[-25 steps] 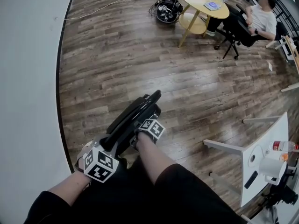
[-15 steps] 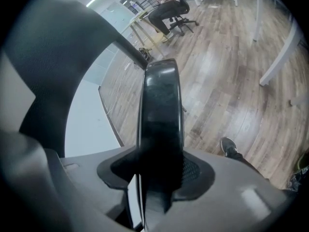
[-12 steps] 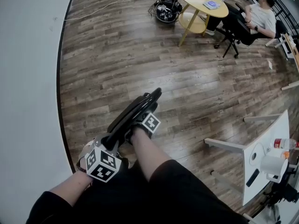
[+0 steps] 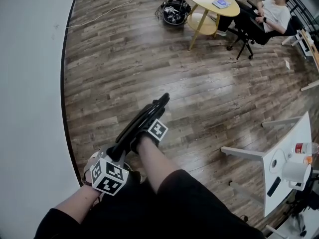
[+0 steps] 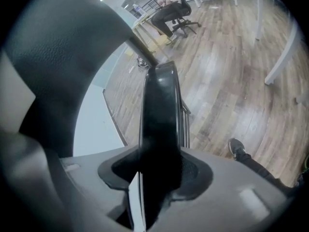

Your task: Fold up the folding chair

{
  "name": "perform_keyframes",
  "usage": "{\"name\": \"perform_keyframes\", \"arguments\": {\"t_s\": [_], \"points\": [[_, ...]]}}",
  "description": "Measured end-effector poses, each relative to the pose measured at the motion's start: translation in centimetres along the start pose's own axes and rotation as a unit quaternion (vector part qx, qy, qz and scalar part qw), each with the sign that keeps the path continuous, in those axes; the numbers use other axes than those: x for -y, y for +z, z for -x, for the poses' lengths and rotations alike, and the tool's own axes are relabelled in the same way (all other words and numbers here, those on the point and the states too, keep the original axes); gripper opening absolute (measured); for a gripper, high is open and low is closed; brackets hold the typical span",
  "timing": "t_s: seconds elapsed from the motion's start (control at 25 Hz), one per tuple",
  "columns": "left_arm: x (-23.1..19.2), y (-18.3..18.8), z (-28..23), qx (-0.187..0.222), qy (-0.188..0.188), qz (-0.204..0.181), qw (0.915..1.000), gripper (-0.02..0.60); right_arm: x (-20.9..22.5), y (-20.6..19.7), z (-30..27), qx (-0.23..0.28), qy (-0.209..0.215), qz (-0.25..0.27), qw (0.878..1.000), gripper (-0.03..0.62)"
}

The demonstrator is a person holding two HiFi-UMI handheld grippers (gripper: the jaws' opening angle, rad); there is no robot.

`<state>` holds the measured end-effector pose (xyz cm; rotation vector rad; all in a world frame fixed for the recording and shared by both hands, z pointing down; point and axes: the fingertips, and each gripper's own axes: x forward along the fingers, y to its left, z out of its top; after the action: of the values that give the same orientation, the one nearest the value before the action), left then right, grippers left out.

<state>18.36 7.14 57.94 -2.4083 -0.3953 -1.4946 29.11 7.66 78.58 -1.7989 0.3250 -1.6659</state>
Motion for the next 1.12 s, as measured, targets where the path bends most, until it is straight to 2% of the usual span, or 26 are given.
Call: {"name": "perform_keyframes", "arguments": {"t_s": [0.4, 0.72, 1.0, 1.12], "points": [[-1.6, 0.5, -0.2, 0.003, 0.001, 0.0, 1.0, 0.063, -0.4, 0.7, -0.1, 0.013, 0.064, 0.018, 0.998, 0.179], [-2.7, 0.5, -0.5, 0.004, -0.002, 0.004, 1.0, 0.063, -0.4, -0.3, 0.6, -0.026, 0.083, 0.068, 0.994, 0.183], [-3.0, 0.6, -0.8, 0.003, 0.004, -0.009, 0.9999, 0.064, 1.2, -1.0, 3.7, -0.067, 0.09, 0.132, 0.985, 0.186], [-3.2, 0.5, -1.0, 0.002, 0.009, -0.007, 0.9999, 0.07, 1.5, -1.2, 5.4, -0.083, 0.108, 0.145, 0.98, 0.186]]}}
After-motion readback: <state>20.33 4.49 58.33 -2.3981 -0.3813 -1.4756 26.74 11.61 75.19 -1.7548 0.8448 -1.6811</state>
